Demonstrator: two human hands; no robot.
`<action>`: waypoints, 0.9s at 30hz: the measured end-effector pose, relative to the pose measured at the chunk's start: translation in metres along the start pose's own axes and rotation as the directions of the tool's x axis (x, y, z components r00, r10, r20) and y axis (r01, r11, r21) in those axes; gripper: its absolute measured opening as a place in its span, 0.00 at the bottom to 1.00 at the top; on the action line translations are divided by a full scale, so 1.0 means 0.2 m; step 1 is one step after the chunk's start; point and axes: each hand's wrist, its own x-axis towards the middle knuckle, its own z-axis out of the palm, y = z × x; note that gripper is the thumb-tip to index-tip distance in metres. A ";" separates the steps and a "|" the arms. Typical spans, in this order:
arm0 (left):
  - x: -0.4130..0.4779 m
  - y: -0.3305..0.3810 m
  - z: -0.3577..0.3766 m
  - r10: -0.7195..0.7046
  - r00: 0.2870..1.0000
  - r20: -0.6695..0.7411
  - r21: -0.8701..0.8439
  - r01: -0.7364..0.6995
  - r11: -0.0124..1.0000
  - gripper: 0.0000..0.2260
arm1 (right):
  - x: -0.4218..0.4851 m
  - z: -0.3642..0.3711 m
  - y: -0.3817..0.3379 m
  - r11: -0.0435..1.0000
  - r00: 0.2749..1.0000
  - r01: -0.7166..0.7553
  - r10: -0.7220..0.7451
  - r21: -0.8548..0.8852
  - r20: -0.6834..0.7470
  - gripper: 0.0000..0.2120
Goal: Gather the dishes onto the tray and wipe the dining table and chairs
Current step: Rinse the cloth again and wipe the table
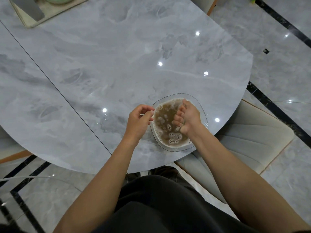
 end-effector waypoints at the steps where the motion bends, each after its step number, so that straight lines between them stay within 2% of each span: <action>1: 0.00 0.00 -0.01 0.001 1.000 0.008 0.019 -0.001 1.000 0.04 | 0.00 0.00 0.00 1.000 1.000 -0.003 0.002 0.028 0.026 0.27; 7: 0.07 0.00 -0.16 -0.010 0.995 -0.098 0.036 0.014 0.999 0.05 | 0.00 -0.01 -0.02 0.990 0.978 -0.013 -0.017 0.144 0.207 0.23; 12: 0.08 -0.03 -0.30 -0.039 0.984 -0.175 0.007 0.041 0.999 0.06 | -0.04 -0.07 -0.04 0.987 0.894 -0.063 -0.011 0.150 0.448 0.08; 13: 0.08 -0.04 -0.31 -0.044 0.984 -0.173 0.016 0.047 0.999 0.06 | -0.04 -0.08 -0.03 0.987 0.880 -0.053 -0.025 0.151 0.474 0.10; 15: 0.07 -0.06 -0.31 -0.052 0.984 -0.170 0.034 0.058 0.998 0.05 | -0.05 -0.10 -0.01 0.992 0.894 0.000 -0.057 0.127 0.444 0.15; 20: 0.03 -0.11 -0.26 -0.070 0.986 -0.151 0.047 0.078 0.996 0.06 | -0.04 -0.13 0.06 0.994 0.966 0.087 -0.099 0.061 0.241 0.26; 23: 0.00 -0.13 -0.23 -0.067 0.990 -0.125 0.068 0.076 0.995 0.06 | -0.02 -0.14 0.08 0.991 0.980 0.110 -0.120 0.071 0.162 0.25; 27: -0.02 -0.13 -0.18 -0.062 0.995 -0.082 0.095 0.069 0.993 0.06 | -0.02 -0.15 0.07 0.996 0.971 0.087 -0.090 0.024 0.223 0.21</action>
